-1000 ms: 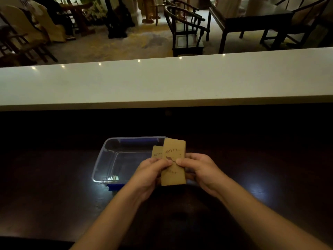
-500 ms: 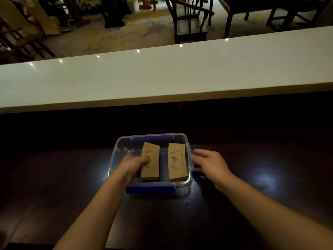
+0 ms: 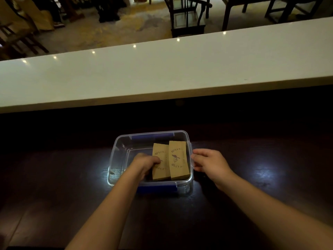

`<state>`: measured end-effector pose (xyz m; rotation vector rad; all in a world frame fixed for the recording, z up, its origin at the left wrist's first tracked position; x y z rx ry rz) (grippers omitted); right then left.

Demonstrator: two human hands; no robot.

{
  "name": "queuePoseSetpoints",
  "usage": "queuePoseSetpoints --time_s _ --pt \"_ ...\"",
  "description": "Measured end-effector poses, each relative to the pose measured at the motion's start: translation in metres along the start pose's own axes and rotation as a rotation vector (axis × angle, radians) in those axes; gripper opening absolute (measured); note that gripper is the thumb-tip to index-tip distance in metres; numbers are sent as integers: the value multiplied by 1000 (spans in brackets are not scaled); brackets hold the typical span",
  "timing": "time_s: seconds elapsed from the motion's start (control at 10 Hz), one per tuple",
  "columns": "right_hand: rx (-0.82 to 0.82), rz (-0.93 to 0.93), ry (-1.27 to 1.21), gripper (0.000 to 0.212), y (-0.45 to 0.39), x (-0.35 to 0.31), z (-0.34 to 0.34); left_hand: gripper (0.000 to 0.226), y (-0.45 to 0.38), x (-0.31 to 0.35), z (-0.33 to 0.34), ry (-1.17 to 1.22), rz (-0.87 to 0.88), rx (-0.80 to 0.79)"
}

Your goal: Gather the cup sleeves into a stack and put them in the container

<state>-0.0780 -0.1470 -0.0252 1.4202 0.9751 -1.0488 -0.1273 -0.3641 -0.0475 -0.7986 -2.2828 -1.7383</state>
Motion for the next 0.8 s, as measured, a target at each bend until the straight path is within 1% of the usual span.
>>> queuePoseSetpoints --time_s 0.1,0.2,0.4,0.5,0.6,0.7,0.8 --pt "-3 8 -7 26 0 1 -1 7 0 0 2 -13 9 34" --pt "-4 17 -13 29 -1 3 -2 6 -1 1 2 -45 17 70" --pt "-3 27 -49 27 -2 5 -1 13 5 3 8 -106 40 94" --pt "4 23 -20 26 -3 6 -3 21 8 3 8 -60 13 75" --pt "14 1 9 17 -1 4 -9 25 13 4 10 -52 18 40" --pt "36 -31 18 16 7 -8 -22 27 23 7 12 -30 49 102" --pt "48 -107 71 16 11 -23 -45 38 40 9 9 -82 207 392"
Point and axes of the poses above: each hand's wrist, its own y-axis away from the middle knuckle, its own z-axis out of the palm, x = y × z, the point moved 4 cm from there along -y, towards the middle knuckle, and after that the axes turned 14 degrees about -z, right-handed, at the moved point
